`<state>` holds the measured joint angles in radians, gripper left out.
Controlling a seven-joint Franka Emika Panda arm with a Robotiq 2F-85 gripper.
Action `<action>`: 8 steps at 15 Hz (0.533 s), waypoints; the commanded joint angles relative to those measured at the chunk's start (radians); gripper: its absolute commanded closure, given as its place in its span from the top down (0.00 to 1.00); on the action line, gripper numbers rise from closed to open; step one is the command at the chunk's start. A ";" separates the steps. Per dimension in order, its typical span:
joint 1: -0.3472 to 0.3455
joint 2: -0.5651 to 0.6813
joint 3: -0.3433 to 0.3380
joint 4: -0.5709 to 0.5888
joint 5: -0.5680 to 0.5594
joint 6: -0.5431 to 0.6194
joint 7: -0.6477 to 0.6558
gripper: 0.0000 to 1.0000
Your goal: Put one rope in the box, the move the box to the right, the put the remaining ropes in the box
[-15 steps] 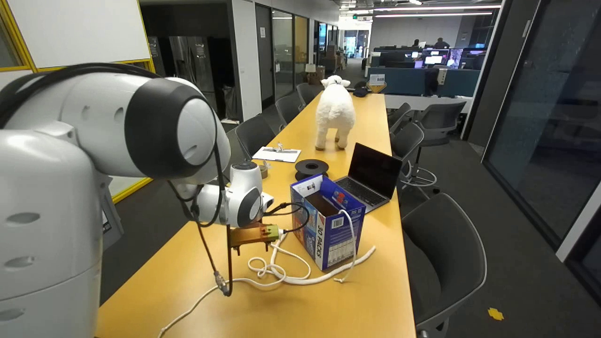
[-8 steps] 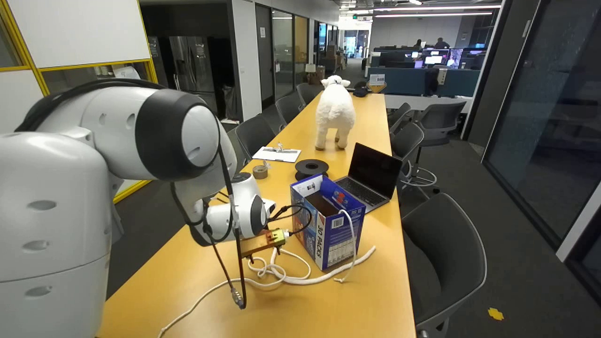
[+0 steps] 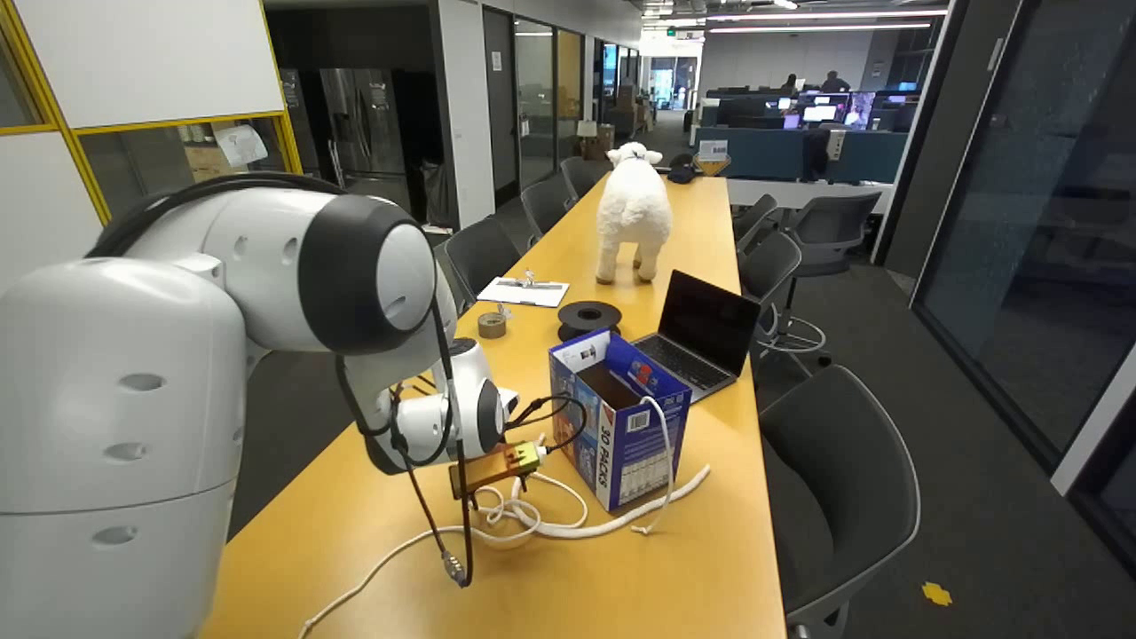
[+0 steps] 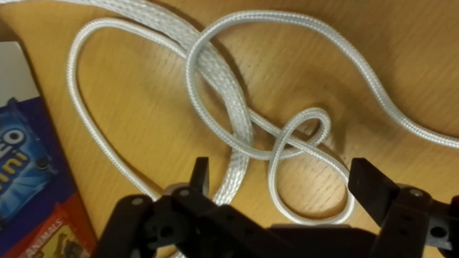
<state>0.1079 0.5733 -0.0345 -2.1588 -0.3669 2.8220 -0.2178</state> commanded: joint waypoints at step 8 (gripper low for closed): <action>-0.130 0.083 0.091 0.109 0.064 -0.060 -0.150 1.00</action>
<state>-0.0058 0.6353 0.0424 -2.0915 -0.3197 2.7837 -0.3332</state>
